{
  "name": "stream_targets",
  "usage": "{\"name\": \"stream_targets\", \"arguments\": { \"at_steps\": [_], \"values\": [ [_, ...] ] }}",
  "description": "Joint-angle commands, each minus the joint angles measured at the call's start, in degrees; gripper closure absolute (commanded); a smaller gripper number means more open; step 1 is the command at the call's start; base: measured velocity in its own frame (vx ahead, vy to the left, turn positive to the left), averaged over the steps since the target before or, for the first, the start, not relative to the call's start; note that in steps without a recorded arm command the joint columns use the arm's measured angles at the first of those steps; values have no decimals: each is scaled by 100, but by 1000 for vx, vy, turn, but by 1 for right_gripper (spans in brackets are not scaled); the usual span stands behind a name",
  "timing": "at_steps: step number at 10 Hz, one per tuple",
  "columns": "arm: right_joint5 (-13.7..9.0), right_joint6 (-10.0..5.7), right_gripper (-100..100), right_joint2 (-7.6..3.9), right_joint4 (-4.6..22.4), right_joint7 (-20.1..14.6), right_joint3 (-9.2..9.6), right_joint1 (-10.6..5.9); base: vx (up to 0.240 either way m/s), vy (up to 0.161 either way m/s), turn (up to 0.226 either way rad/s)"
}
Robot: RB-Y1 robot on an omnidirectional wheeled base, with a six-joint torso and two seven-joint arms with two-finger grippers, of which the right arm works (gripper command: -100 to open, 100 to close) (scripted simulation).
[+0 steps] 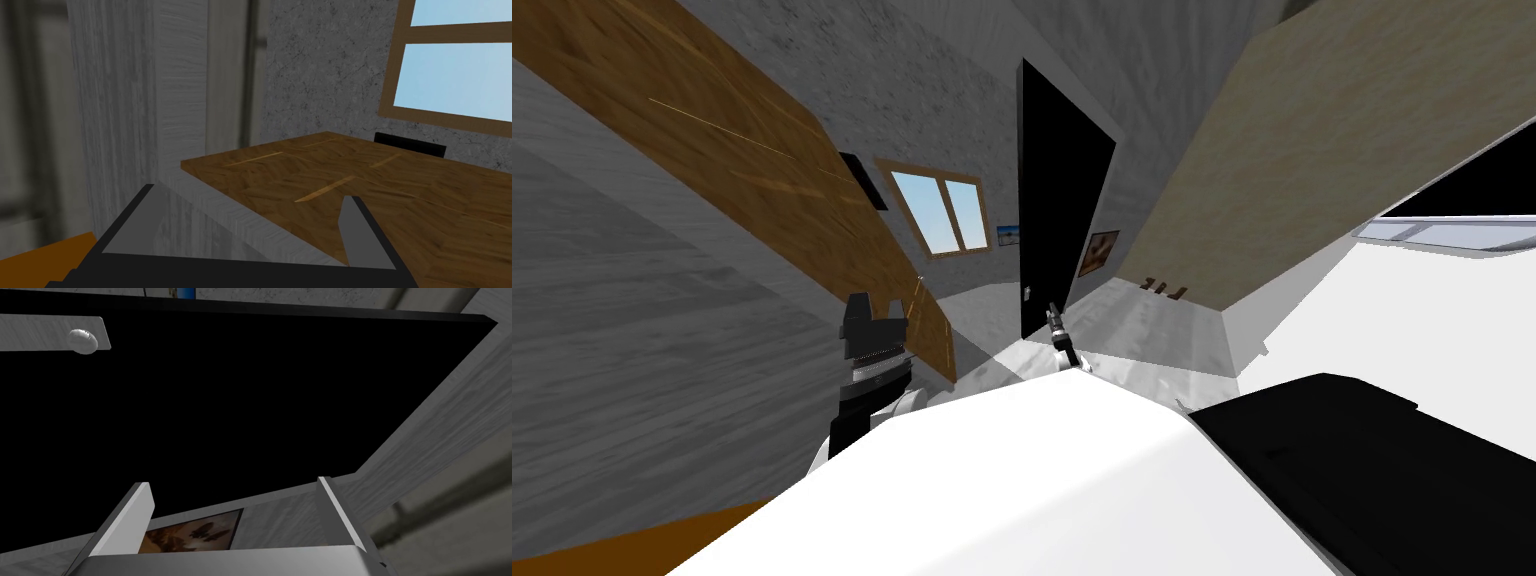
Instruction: Push the door open
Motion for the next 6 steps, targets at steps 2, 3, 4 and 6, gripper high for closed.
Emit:
{"name": "stream_targets", "arguments": {
  "at_steps": [2,3,4,6],
  "values": [
    [31,-47,-100,9,393,-16,-6,-176,55,-95,117],
    [42,-68,-100,12,546,-22,-9,-243,58,-87,134],
    [54,-90,-100,16,700,-29,-11,-310,72,-88,146],
    [76,-131,-100,29,993,-41,-17,-438,60,-104,124]
  ]
}}
